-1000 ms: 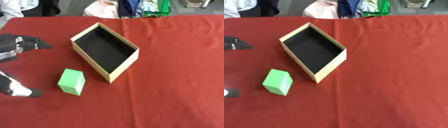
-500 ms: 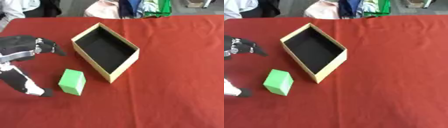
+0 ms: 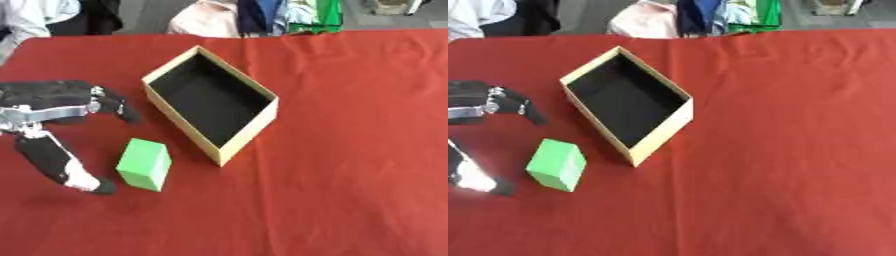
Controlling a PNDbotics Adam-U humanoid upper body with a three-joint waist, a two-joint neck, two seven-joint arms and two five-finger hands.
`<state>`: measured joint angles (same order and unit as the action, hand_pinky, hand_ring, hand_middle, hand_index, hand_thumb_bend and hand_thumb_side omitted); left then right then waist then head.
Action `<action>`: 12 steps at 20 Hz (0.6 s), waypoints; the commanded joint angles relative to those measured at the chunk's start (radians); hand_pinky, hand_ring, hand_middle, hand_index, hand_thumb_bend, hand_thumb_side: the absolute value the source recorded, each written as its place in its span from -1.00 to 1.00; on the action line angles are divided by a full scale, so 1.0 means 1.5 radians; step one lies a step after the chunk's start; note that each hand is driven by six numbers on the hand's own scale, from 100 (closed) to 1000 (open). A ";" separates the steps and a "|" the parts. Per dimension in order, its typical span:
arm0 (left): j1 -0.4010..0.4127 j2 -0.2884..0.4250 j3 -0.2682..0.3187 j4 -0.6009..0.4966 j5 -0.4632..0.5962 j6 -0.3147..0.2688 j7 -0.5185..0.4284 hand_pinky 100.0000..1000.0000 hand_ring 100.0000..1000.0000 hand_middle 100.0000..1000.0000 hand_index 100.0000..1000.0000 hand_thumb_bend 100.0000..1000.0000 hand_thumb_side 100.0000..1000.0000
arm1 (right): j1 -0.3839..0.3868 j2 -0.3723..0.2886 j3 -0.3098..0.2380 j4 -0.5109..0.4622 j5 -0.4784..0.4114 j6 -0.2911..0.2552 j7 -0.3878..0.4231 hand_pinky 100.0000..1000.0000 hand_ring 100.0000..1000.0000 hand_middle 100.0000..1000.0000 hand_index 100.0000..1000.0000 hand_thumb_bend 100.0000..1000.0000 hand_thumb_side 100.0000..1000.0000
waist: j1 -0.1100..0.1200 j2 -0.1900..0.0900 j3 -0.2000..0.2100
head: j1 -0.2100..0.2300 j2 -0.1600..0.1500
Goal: Pick up objects on the table and place them in the box.
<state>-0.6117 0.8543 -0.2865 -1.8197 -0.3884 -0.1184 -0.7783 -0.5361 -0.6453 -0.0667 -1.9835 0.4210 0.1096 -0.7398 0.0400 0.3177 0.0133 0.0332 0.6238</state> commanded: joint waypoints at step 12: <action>-0.034 -0.039 -0.019 0.058 -0.059 -0.025 -0.028 0.68 0.61 0.48 0.81 0.25 -0.14 | -0.005 -0.006 -0.003 -0.011 -0.005 0.000 0.001 0.49 0.38 0.46 0.41 -1.00 -1.00 | 0.008 -0.019 -0.004 | 0.007 0.000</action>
<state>-0.6434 0.7820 -0.3202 -1.7307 -0.4689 -0.1500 -0.8179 -0.5357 -0.6377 -0.0665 -1.9835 0.4195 0.1097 -0.7395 0.0400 0.3177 0.0076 0.0402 0.6234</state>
